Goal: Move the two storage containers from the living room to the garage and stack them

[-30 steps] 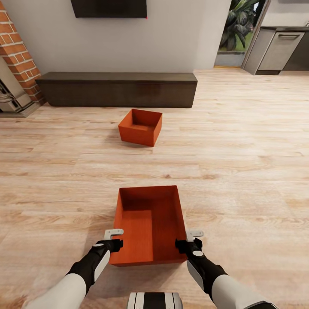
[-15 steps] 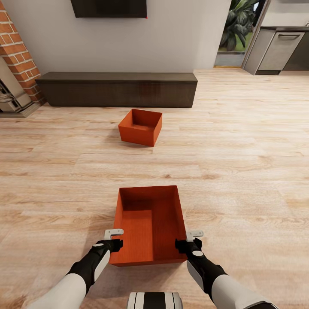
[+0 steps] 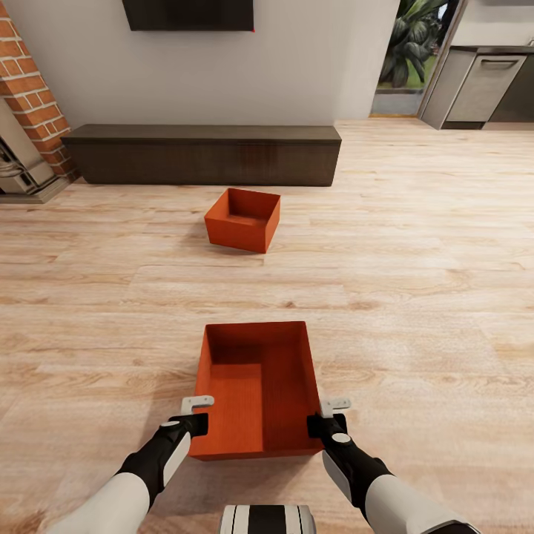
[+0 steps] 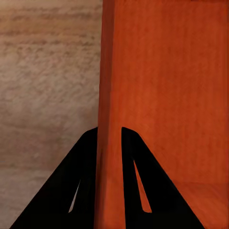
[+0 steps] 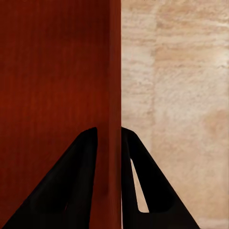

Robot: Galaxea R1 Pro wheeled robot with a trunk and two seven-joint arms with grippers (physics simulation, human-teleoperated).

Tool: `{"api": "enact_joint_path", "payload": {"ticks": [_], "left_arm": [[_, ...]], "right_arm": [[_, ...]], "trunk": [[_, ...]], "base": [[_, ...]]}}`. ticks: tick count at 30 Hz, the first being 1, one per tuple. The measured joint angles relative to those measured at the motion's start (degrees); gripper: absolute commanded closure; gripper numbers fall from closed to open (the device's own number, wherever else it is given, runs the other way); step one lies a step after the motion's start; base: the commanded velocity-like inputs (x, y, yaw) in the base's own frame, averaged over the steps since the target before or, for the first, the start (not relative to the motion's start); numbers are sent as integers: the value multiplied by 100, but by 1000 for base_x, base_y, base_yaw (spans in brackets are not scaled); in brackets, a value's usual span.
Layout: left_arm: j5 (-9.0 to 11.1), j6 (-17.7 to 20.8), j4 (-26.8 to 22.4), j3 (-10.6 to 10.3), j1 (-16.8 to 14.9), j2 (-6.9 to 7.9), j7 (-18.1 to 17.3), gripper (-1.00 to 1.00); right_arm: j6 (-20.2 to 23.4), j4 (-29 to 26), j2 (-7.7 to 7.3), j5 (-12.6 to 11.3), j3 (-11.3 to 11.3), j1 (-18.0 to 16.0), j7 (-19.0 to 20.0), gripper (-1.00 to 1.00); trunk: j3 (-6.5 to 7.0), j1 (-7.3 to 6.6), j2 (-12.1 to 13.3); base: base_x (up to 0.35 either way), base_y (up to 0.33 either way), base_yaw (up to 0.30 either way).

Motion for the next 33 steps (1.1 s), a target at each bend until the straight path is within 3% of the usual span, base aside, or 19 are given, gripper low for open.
{"api": "enact_joint_path", "payload": {"ticks": [11, 33], "left_arm": [[-7, 0, 5, 0, 0, -11, 11, 100], [-33, 1, 8, 24, -1, -3, -4, 100]], "right_arm": [[1, 0, -3, 4, -5, 0, 2, 100], [17, -3, -5, -12, 22, 0, 25, 100]], "trunk": [[0, 0, 0], [394, -483, 881]], "base": [[0, 0, 0], [0, 0, 0]]}}
